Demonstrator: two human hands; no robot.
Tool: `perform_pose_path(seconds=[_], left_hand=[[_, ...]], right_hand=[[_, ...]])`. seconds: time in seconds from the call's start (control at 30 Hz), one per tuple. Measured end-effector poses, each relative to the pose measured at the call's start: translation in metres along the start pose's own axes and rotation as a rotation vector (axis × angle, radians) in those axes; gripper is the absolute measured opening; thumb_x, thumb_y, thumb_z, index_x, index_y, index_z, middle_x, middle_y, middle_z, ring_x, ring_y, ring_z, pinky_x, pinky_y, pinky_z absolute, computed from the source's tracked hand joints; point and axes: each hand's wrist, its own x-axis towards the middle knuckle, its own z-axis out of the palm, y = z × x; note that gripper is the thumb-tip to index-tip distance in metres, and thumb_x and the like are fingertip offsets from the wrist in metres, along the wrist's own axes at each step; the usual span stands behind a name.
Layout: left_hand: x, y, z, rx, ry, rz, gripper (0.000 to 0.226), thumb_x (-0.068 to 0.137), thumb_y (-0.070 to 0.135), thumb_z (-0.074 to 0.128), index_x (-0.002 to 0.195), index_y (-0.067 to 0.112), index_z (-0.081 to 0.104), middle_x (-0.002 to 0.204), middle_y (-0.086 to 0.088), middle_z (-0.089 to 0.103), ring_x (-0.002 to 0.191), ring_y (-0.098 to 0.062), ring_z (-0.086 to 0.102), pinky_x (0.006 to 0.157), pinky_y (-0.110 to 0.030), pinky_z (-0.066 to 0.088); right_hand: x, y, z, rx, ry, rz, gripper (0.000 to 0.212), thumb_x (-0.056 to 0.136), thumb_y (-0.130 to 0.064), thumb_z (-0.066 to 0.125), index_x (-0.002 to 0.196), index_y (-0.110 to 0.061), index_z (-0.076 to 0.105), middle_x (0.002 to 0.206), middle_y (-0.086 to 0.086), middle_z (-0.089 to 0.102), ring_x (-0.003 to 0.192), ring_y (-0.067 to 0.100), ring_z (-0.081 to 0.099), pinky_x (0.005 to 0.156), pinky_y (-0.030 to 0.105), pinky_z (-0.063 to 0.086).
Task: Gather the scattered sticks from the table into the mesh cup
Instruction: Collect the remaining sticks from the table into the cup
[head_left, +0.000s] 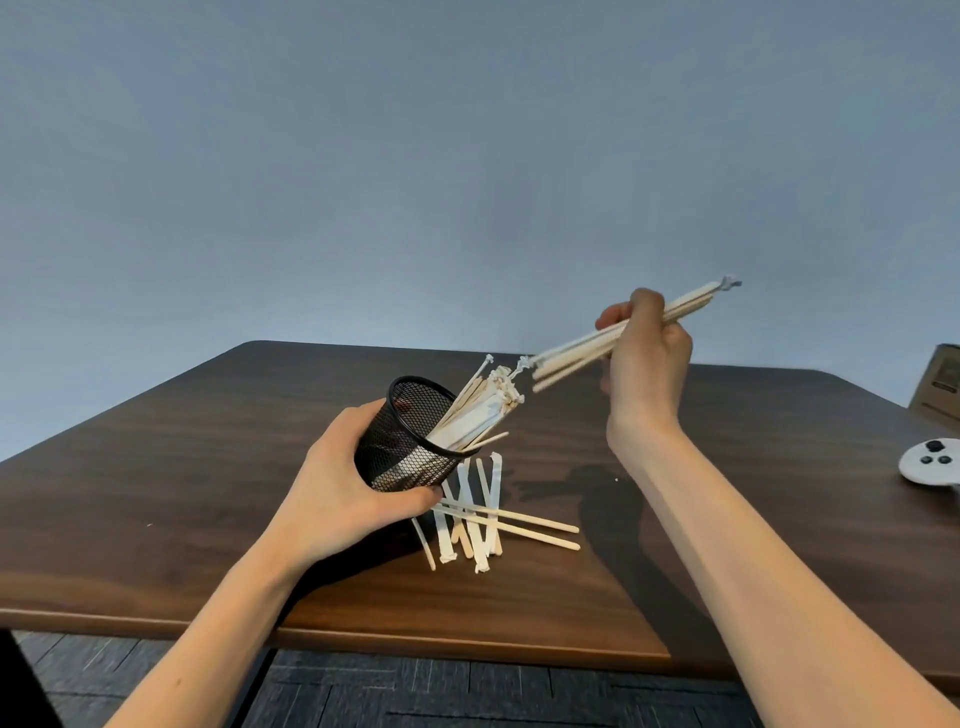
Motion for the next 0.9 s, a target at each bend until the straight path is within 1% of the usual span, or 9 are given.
perform_pose_path(seconds=[0.13, 0.23, 0.3, 0.4, 0.53, 0.6, 0.73, 0.83, 0.9], left_hand=[[0.000, 0.000, 0.002, -0.006, 0.007, 0.006, 0.089, 0.047, 0.054, 0.089, 0.131, 0.047, 0.058, 0.128, 0.018, 0.067, 0.117, 0.012, 0.061, 0.092, -0.018, 0.047], [-0.001, 0.000, 0.003, 0.001, 0.003, 0.006, 0.089, 0.047, 0.056, 0.089, 0.130, 0.048, 0.057, 0.127, 0.019, 0.067, 0.116, 0.008, 0.063, 0.094, -0.021, 0.049], [-0.001, -0.001, 0.001, -0.001, 0.010, -0.006, 0.090, 0.049, 0.054, 0.090, 0.133, 0.041, 0.063, 0.128, 0.015, 0.069, 0.118, -0.004, 0.067, 0.099, -0.030, 0.053], [0.001, -0.004, -0.003, -0.019, 0.028, -0.024, 0.090, 0.051, 0.051, 0.093, 0.135, 0.035, 0.067, 0.129, 0.010, 0.072, 0.119, -0.011, 0.070, 0.105, -0.041, 0.056], [0.002, -0.009, -0.008, -0.065, 0.088, -0.070, 0.088, 0.052, 0.051, 0.095, 0.133, 0.032, 0.069, 0.128, 0.006, 0.076, 0.116, -0.013, 0.073, 0.106, -0.046, 0.058], [0.003, -0.009, -0.010, -0.077, 0.120, -0.084, 0.088, 0.052, 0.052, 0.094, 0.133, 0.031, 0.069, 0.126, 0.006, 0.077, 0.116, -0.014, 0.074, 0.106, -0.048, 0.058], [0.003, -0.009, -0.010, -0.079, 0.159, -0.090, 0.087, 0.050, 0.054, 0.092, 0.131, 0.030, 0.069, 0.123, 0.004, 0.077, 0.114, -0.016, 0.074, 0.105, -0.051, 0.058], [0.003, -0.010, -0.009, -0.070, 0.156, -0.082, 0.089, 0.050, 0.056, 0.091, 0.132, 0.030, 0.069, 0.124, 0.004, 0.077, 0.116, -0.018, 0.073, 0.105, -0.052, 0.058], [0.003, -0.010, -0.008, -0.074, 0.156, -0.083, 0.088, 0.050, 0.054, 0.091, 0.131, 0.030, 0.069, 0.123, 0.003, 0.077, 0.115, -0.018, 0.074, 0.104, -0.052, 0.058]], right_hand=[[-0.014, -0.010, 0.022, -0.011, -0.165, -0.102, 0.044, 0.099, -0.036, 0.051, 0.061, -0.021, 0.066, 0.053, -0.008, 0.055, 0.049, 0.009, 0.050, 0.051, 0.023, 0.041], [-0.029, -0.001, 0.039, -0.376, -0.422, -0.198, 0.052, 0.091, -0.058, 0.055, 0.071, -0.014, 0.075, 0.054, -0.005, 0.059, 0.048, 0.012, 0.052, 0.054, 0.027, 0.044], [-0.034, 0.003, 0.046, -0.580, -0.527, -0.232, 0.057, 0.081, -0.074, 0.055, 0.069, -0.022, 0.076, 0.050, -0.014, 0.058, 0.053, 0.009, 0.056, 0.063, 0.031, 0.048], [-0.031, 0.003, 0.040, -0.511, -0.487, -0.248, 0.049, 0.076, -0.077, 0.057, 0.080, -0.032, 0.075, 0.071, -0.015, 0.071, 0.076, 0.007, 0.066, 0.082, 0.038, 0.054], [-0.025, 0.019, 0.009, -0.433, -0.385, -0.194, 0.047, 0.095, -0.061, 0.044, 0.102, -0.024, 0.073, 0.092, -0.010, 0.069, 0.087, 0.003, 0.062, 0.079, 0.029, 0.048], [-0.027, 0.042, -0.010, -0.696, -0.443, -0.149, 0.044, 0.097, -0.056, 0.041, 0.103, -0.024, 0.071, 0.096, -0.008, 0.068, 0.094, 0.011, 0.064, 0.080, 0.032, 0.048], [-0.052, 0.073, -0.024, -1.332, -0.752, -0.113, 0.079, 0.071, -0.092, 0.027, 0.089, -0.024, 0.064, 0.114, 0.003, 0.062, 0.104, 0.023, 0.060, 0.091, 0.041, 0.049], [-0.064, 0.075, -0.015, -1.538, -0.799, -0.221, 0.102, 0.060, -0.099, 0.029, 0.110, -0.017, 0.067, 0.124, 0.005, 0.055, 0.114, 0.025, 0.052, 0.095, 0.041, 0.043], [-0.065, 0.074, -0.010, -1.556, -0.814, -0.211, 0.100, 0.061, -0.096, 0.038, 0.117, -0.017, 0.066, 0.125, 0.007, 0.054, 0.115, 0.026, 0.052, 0.095, 0.041, 0.044]])
